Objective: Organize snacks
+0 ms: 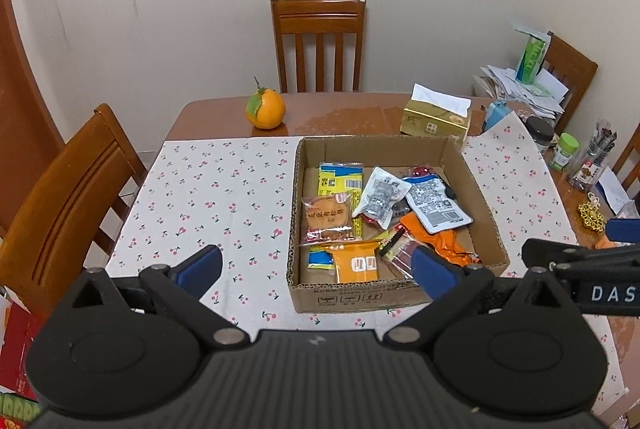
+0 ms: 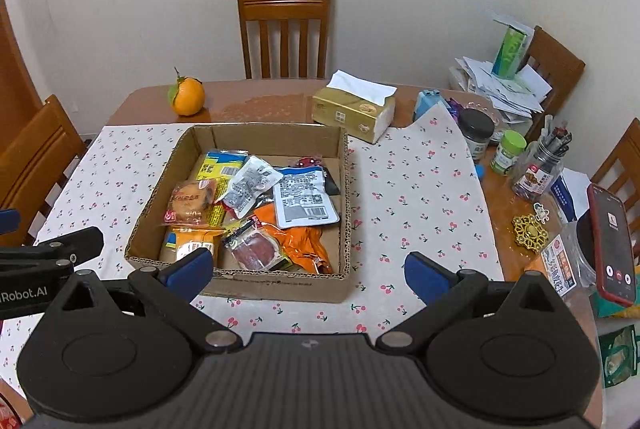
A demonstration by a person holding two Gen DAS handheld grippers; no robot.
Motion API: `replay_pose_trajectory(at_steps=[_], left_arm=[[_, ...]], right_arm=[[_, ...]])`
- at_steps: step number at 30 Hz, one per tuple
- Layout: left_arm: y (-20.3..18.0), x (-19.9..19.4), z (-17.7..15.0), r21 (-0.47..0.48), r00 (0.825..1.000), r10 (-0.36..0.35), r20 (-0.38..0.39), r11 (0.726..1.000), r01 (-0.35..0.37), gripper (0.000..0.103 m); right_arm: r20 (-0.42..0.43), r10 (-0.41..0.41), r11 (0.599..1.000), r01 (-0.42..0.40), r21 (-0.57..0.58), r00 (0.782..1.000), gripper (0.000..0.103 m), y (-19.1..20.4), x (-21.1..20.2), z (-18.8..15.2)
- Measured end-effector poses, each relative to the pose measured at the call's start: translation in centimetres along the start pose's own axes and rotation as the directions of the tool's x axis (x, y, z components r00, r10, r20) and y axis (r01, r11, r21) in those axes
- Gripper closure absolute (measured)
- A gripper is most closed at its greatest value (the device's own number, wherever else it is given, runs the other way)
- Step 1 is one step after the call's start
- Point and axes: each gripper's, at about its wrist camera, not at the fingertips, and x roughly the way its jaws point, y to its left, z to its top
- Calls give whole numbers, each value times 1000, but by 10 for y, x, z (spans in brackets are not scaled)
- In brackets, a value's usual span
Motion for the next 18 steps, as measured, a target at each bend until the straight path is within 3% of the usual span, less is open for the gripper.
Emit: replay_pose_trajectory(at_steps=[18], left_arm=[[-4, -3, 0, 6, 1000, 2, -3, 1000, -2, 3]], right_arm=[[1, 3, 1000, -3, -8, 1000, 0, 1, -1, 0]])
